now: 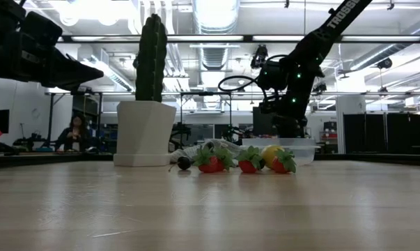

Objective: Pick and placing Produce into tupperware
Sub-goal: Put the corn into the transparent bin

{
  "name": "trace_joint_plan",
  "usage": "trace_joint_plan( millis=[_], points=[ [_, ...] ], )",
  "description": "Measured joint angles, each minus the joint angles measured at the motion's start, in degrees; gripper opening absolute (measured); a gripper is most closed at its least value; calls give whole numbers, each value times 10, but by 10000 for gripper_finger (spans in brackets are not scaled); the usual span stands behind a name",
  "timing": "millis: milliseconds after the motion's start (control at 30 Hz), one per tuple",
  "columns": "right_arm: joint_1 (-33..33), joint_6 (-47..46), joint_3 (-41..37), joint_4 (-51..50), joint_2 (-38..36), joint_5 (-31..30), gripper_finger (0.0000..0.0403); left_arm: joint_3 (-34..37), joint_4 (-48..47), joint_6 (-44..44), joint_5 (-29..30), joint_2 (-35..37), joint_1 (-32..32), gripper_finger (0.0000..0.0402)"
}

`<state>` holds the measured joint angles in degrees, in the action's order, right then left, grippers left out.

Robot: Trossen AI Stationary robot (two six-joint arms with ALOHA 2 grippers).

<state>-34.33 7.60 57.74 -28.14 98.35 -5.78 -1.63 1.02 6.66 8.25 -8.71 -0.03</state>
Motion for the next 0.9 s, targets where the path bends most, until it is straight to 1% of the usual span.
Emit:
trace_joint_plan(
  millis=[700, 900],
  points=[
    [0, 0, 0, 1, 0, 0, 10, 0, 0, 0, 0, 0, 0, 0],
    [0, -4, 0, 1, 0, 0, 35, 0, 0, 0, 0, 0, 0, 0]
  ],
)
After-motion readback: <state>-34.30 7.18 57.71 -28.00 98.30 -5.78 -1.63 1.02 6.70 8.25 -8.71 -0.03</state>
